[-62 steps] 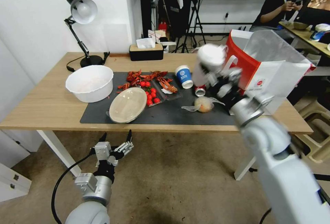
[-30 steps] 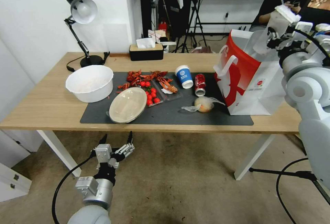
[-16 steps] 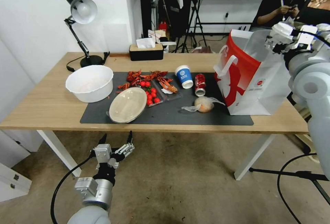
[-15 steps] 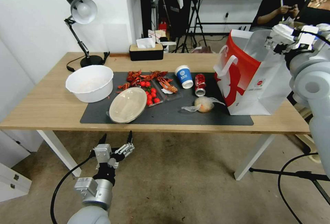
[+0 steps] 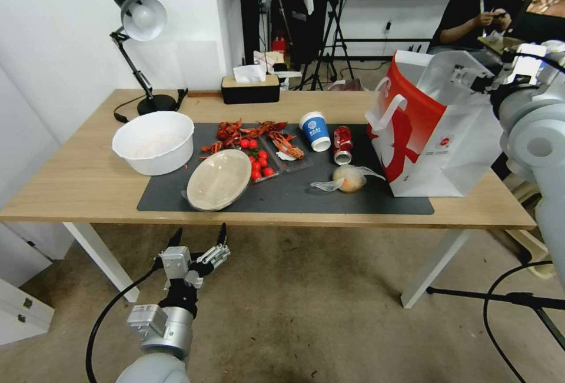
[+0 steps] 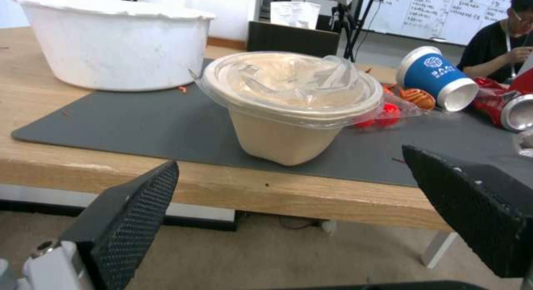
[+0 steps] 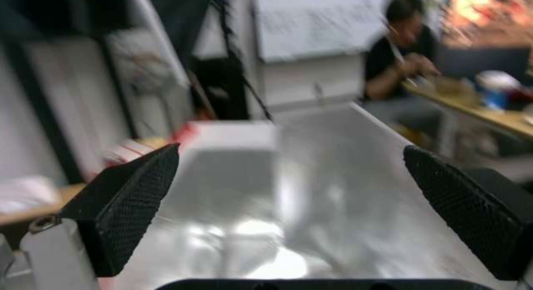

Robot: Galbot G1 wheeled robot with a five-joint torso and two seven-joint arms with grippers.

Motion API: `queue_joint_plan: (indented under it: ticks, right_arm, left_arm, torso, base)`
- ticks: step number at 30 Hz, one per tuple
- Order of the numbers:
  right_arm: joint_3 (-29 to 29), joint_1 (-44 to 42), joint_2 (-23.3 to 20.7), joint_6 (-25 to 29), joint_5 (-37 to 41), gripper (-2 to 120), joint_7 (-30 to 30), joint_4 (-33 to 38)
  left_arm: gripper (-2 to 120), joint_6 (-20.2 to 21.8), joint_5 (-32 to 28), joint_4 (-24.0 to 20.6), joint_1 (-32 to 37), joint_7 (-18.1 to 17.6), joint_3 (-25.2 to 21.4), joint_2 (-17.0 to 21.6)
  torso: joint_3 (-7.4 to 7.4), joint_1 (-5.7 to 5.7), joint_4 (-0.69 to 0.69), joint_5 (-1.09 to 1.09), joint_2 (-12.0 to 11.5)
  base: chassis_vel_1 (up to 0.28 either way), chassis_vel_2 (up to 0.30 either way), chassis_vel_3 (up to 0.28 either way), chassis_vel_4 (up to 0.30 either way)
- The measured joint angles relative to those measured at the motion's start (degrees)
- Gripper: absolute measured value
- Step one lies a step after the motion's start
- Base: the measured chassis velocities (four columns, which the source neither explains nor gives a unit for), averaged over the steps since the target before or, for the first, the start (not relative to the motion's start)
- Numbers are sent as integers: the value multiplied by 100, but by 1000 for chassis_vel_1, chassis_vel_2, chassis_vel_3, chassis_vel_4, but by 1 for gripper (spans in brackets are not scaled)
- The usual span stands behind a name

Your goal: Pick up the trash from the table and place it into the takeout bag.

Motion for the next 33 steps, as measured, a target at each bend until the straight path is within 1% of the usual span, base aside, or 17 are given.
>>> queue_joint_plan:
  ticks: [1,3,4,5,6,7,8,9,11,13,18,20,26,29,30,31,33]
  right_arm:
    - [7,-91,14,188,-127,100,-229,61]
    - [10,-138,21,278,-181,100,-327,91]
    - [28,-396,64,682,-378,100,-771,249]
    - [48,-613,99,914,-508,100,-1092,363]
    - [48,-613,99,914,-508,100,-1092,363]
    - [67,-778,123,1094,-598,100,-1352,438]
    - [103,-1128,162,1456,-810,100,-1845,571]
    - [121,-1345,189,1678,-951,100,-2124,650]
    - [129,-1463,206,1792,-1050,100,-2269,690]
    - [194,-1968,284,2091,-1493,100,-2786,846]
    - [310,-2485,404,2174,-1817,100,-3097,1023]
    - [428,-3005,597,2230,-2135,100,-3263,1206]
    - [582,-3654,900,2328,-2444,100,-3327,1378]
    - [696,-4241,1260,2668,-2779,100,-3444,1430]
    - [717,-4503,1438,2933,-2957,100,-3490,1424]
    - [717,-4503,1438,2933,-2957,100,-3490,1424]
    - [711,-4907,1740,3494,-3298,100,-3531,1350]
  left_arm:
    - [100,-1,0,3,-2,0,-1,-2]
    - [100,-1,0,4,-3,0,-1,-4]
    - [100,-1,0,8,-11,1,-3,-8]
    - [100,-2,0,10,-15,3,-7,-11]
    - [100,-2,0,10,-15,3,-7,-11]
    - [100,-3,0,10,-15,4,-9,-12]
    - [100,-7,-2,11,-14,6,-15,-13]
    - [100,-12,-3,13,-13,7,-16,-12]
    - [100,-16,-4,15,-13,7,-16,-11]
    - [100,-23,-11,19,-10,8,-15,-10]
    - [100,-41,-14,23,1,12,-9,-5]
    - [100,-69,-21,24,6,28,-15,16]
    - [100,-87,-34,50,-1,46,-13,30]
    - [100,-114,-40,78,-5,59,-5,40]
    - [100,-134,-40,93,-8,63,-5,46]
    - [100,-134,-40,93,-8,63,-5,46]
    - [100,-142,-40,114,-12,76,-5,53]
  torso:
    - [0,0,0,-1,0]
    - [0,0,0,-1,0]
    - [0,0,0,-1,0]
    - [0,0,0,-1,0]
    - [0,0,0,-1,0]
    - [0,0,0,0,0]
    - [0,0,-1,0,0]
    - [-1,0,-1,0,0]
    - [0,0,-2,0,0]
    - [-1,0,-1,1,0]
    - [0,0,0,-1,0]
    - [-1,0,0,-1,0]
    - [-1,0,-1,-1,0]
    - [-1,0,-1,0,1]
    - [-1,-1,-1,-1,0]
    - [-1,-1,-1,-1,0]
    - [-1,0,0,-1,1]
  base:
    - [0,0,0,0]
    - [0,0,0,0]
    - [0,0,0,0]
    - [0,0,0,0]
    - [0,0,0,0]
    - [0,0,0,0]
    - [0,0,0,0]
    - [0,0,0,0]
    - [0,0,0,0]
    - [0,0,0,0]
    - [0,0,0,0]
    - [0,0,0,0]
    - [0,0,0,0]
    - [0,0,0,0]
    - [0,0,0,0]
    - [0,0,0,0]
    - [0,0,0,0]
